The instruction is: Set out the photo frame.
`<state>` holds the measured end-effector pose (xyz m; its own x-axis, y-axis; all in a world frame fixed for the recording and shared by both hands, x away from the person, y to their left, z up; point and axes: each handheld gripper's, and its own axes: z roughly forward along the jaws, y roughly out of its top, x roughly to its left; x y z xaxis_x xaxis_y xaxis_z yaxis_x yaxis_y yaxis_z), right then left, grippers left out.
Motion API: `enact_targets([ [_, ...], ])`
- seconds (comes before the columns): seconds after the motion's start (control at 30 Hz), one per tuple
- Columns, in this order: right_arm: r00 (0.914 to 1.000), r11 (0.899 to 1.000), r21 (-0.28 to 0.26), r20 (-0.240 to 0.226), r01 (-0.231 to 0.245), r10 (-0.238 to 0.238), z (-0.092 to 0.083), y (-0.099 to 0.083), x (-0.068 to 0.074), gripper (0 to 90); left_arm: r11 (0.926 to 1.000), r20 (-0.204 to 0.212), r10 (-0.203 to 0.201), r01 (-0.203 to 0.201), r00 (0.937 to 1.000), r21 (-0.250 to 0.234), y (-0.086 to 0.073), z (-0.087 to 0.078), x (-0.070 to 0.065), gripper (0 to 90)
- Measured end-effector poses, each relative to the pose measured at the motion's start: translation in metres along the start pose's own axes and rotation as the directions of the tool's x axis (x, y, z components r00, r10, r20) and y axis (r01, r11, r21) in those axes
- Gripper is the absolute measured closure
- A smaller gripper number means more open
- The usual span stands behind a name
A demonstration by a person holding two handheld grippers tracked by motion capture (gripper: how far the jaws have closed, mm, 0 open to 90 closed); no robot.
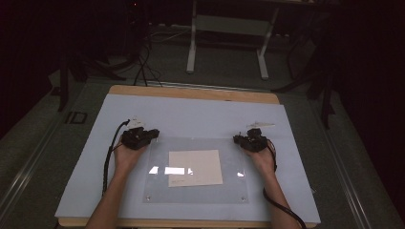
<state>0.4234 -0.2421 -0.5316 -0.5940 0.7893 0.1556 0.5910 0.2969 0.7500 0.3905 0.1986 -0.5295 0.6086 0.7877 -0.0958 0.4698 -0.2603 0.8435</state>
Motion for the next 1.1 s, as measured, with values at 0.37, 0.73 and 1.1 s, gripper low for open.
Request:
enact_targets([
  [0.37, 0.9983, 0.991, -0.121, -0.02, 0.051, -0.054, -0.021, 0.002, -0.001, 77.9, 0.9999, -0.001, -0.016, 0.016, 0.9999, -0.002, 0.0, -0.001, 0.0, 84.0],
  [0.73, 0.9944, 0.982, -0.159, 0.027, 0.106, -0.103, -0.018, 0.0, 0.005, 83.5, 0.9997, 0.001, -0.022, 0.022, 0.9998, -0.015, 0.0, 0.0, 0.0, 83.1],
  [1.1, 0.9971, 0.986, -0.148, 0.022, 0.075, -0.073, -0.018, 0.001, 0.005, 84.4, 0.9988, 0.019, -0.045, 0.045, 0.9988, -0.017, 0.0, 0.001, 0.003, 84.0],
])
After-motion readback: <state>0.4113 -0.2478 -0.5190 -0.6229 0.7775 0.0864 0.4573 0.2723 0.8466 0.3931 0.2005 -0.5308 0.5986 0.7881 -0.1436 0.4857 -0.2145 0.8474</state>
